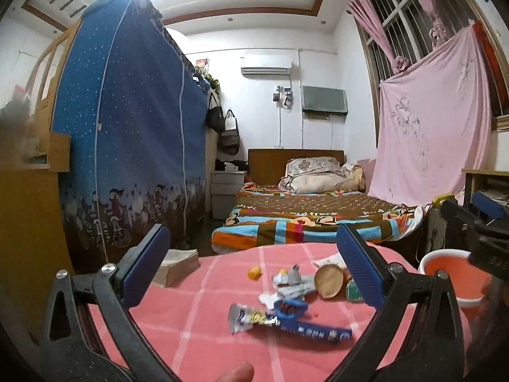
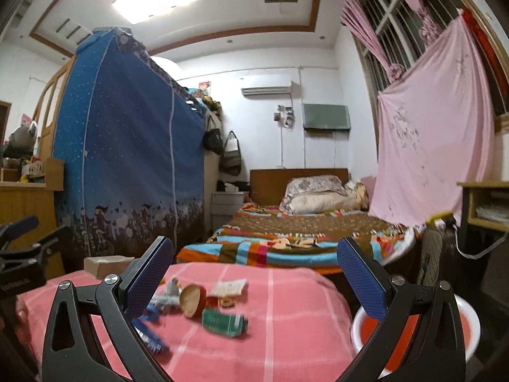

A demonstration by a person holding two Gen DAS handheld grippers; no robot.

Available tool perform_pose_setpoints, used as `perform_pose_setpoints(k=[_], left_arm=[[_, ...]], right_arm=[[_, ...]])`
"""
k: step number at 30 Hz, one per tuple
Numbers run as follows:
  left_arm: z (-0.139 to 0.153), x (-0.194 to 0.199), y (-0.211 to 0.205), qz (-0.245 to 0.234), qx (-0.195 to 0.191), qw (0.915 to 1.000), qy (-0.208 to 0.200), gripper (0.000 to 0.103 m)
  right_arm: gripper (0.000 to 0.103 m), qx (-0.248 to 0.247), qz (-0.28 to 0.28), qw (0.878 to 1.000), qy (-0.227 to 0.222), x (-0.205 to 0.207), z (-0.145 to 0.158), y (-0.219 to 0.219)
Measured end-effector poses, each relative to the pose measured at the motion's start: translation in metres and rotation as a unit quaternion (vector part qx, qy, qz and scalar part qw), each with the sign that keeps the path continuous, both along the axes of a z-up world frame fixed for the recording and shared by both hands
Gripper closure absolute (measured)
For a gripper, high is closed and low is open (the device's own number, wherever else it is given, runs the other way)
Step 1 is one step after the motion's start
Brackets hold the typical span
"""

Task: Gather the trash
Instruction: 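Grasp the blue snack wrapper with the left tool while the right tool grasps the green packet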

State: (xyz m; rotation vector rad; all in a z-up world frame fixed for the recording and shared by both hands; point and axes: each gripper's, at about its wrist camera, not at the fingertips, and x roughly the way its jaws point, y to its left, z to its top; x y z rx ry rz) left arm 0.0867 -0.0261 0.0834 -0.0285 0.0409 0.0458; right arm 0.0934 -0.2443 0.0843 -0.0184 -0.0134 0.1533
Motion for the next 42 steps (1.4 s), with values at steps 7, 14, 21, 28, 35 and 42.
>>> perform_pose_setpoints(k=[7,14,21,28,35,42], left_arm=[[-0.026,0.034,-0.004,-0.022,-0.031,0.9938,0.105,0.013],[-0.051,0.064,-0.008,0.003,-0.067,0.9755,0.209,0.019],[-0.067,0.085,-0.024,-0.021,-0.093,0.9523,0.29,0.048],[-0.079,0.096,-0.03,-0.037,-0.14,0.9304,0.337,0.078],[-0.08,0.088,-0.028,-0.055,-0.176,0.9226,0.339,0.098],[-0.074,0.074,-0.027,-0.084,-0.18,0.9281,0.315,0.103]], right_arm=[[0.0,-0.036,0.05,0.995,0.072,0.055,-0.01,0.011],[0.0,-0.015,0.07,0.978,0.197,0.1,-0.03,0.0],[0.02,-0.011,0.106,0.943,0.316,0.129,-0.056,0.005],[0.043,-0.048,0.139,0.916,0.374,0.145,-0.075,0.024],[0.066,-0.062,0.148,0.913,0.374,0.141,-0.075,0.028],[0.068,-0.065,0.161,0.916,0.363,0.128,-0.074,0.027]])
